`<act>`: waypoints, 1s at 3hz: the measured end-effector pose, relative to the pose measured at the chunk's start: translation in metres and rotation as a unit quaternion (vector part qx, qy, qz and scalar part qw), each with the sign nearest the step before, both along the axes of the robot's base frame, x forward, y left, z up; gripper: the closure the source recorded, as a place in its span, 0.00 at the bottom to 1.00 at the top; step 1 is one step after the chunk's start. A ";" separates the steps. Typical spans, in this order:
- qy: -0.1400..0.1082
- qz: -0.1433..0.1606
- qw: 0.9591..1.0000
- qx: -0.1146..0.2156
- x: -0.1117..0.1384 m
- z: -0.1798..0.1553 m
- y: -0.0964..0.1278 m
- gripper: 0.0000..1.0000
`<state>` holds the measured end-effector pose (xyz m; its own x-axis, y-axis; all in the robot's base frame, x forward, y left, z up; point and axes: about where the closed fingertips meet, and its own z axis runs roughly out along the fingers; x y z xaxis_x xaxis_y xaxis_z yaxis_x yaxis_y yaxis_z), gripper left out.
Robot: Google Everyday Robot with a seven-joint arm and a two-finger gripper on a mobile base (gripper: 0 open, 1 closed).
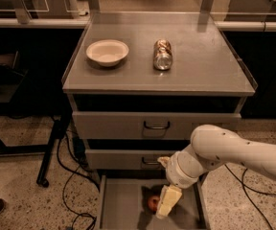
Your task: Pick apple from bottom drawer and place on counter
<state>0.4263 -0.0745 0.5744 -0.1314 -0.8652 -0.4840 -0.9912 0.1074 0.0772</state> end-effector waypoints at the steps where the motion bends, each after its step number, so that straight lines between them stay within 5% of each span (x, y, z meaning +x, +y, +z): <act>1: -0.004 -0.021 1.000 0.017 0.009 -0.030 -0.011 0.00; 3: 0.014 -0.072 0.994 0.085 0.034 -0.108 -0.038 0.00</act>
Offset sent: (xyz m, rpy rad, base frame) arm 0.0441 -0.0544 -0.1090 0.1983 -0.0210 -0.1942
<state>0.4602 -0.1123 0.4664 -0.2629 -0.7426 -0.6160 -0.9639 0.2306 0.1333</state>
